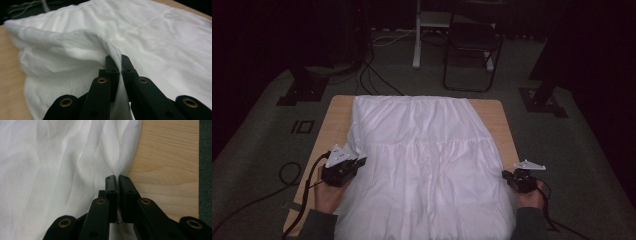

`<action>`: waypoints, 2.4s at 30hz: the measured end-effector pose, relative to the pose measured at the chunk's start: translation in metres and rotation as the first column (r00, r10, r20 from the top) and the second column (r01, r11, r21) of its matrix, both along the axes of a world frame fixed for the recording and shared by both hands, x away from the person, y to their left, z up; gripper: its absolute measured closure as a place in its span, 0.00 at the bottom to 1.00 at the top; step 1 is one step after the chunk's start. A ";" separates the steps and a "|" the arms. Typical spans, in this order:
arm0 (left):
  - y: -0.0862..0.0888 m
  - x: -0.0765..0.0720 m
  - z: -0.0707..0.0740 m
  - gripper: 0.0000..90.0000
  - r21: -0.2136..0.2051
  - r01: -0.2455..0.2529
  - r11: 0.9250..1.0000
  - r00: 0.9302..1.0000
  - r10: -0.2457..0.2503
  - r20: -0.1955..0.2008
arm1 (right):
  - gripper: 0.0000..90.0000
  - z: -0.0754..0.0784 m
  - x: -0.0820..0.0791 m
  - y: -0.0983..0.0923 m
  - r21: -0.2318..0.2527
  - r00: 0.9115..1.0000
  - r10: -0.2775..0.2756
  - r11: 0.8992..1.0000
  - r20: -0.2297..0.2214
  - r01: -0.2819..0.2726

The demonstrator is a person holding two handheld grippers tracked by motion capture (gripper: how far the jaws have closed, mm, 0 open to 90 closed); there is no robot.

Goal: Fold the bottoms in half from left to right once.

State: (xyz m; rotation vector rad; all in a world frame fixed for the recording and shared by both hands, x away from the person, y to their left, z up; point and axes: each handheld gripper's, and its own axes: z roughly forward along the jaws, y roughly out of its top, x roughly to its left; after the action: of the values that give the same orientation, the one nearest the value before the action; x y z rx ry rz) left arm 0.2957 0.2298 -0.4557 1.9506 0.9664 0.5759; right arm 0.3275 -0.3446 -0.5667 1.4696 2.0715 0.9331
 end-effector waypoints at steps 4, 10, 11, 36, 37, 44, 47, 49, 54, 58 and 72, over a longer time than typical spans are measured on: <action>-0.022 0.008 0.006 0.98 0.009 0.052 0.999 0.999 -0.053 0.008 | 0.95 0.000 0.000 0.001 -0.002 1.000 -0.005 1.000 0.002 0.005; -0.060 0.024 0.011 0.98 0.005 0.134 0.991 0.991 -0.134 0.019 | 0.95 -0.001 -0.001 0.001 0.001 1.000 -0.014 1.000 0.006 0.014; -0.067 0.026 0.011 0.98 0.009 0.148 0.989 0.989 -0.149 0.018 | 0.95 -0.001 -0.001 0.001 0.002 1.000 -0.015 1.000 0.007 0.015; -0.227 0.047 0.012 0.98 -0.174 0.577 0.798 0.806 -0.591 -0.038 | 0.94 -0.004 -0.005 0.002 0.003 0.999 -0.027 1.000 0.041 0.027; -0.237 0.042 0.013 0.98 -0.180 0.606 0.775 0.784 -0.620 -0.032 | 0.94 -0.004 -0.005 0.002 0.004 0.999 -0.025 1.000 0.040 0.025; -0.271 0.037 -0.011 0.96 -0.166 0.665 0.728 0.723 -0.683 -0.103 | 0.94 -0.004 -0.005 0.002 0.005 0.999 -0.025 1.000 0.044 0.024; -0.269 0.045 -0.029 0.80 -0.159 0.631 0.759 0.743 -0.651 -0.157 | 0.94 -0.004 -0.005 0.002 0.001 0.999 -0.026 1.000 0.044 0.026; -0.262 0.048 -0.032 0.68 -0.146 0.599 0.787 0.771 -0.617 -0.158 | 0.90 -0.004 -0.005 0.003 -0.002 0.999 -0.030 1.000 0.041 0.030; -0.231 0.052 -0.023 0.59 -0.103 0.531 0.841 0.831 -0.541 -0.129 | 0.67 -0.001 -0.004 0.009 -0.010 0.999 -0.048 0.999 0.026 0.048; -0.193 0.055 -0.023 0.58 -0.058 0.443 0.895 0.887 -0.447 -0.118 | 0.61 0.014 -0.009 0.020 -0.009 0.996 -0.040 0.999 0.077 0.041; -0.098 0.055 -0.067 0.55 0.000 0.185 0.983 0.967 -0.182 -0.179 | 0.59 0.041 -0.020 0.084 0.017 0.974 0.187 0.981 0.126 -0.191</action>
State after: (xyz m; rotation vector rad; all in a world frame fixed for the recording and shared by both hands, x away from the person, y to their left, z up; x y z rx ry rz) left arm 0.3506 0.1317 -0.5222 2.1069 0.8786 0.3080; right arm 0.3077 -0.2605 -0.5261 1.2100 2.1412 1.1019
